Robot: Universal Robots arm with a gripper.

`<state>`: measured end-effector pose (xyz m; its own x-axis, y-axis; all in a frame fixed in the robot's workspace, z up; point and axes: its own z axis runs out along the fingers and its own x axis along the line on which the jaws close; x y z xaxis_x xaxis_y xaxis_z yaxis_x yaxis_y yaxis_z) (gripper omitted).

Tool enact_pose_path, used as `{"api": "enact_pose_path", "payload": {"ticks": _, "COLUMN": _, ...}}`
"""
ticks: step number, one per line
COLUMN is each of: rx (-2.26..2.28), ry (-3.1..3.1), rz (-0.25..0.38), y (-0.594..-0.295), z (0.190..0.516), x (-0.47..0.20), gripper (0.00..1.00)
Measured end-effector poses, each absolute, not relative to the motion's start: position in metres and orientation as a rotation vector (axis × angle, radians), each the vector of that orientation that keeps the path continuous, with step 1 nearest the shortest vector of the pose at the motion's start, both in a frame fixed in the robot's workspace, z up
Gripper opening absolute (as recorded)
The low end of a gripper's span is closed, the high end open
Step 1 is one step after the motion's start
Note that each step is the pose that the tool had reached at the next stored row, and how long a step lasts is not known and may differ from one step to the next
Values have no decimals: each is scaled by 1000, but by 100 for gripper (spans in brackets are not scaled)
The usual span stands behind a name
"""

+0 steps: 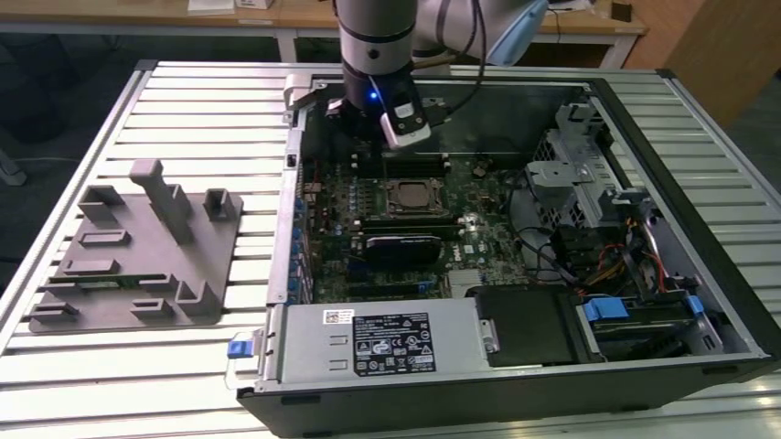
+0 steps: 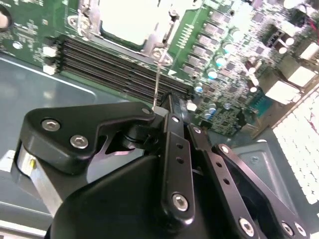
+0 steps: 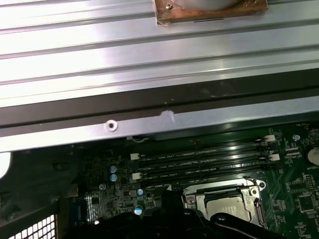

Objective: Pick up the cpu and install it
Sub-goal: 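Install the first cpu locking lever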

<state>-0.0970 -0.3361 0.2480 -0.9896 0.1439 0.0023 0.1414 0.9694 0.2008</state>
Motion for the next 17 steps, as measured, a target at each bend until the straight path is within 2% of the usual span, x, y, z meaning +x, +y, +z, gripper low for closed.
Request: {"api": "enact_pose_path", "payload": {"ticks": 17, "rx": 226, "ry": 3104, "rz": 314, "y": -336, "z": 247, "x": -70, "gripper": 11}}
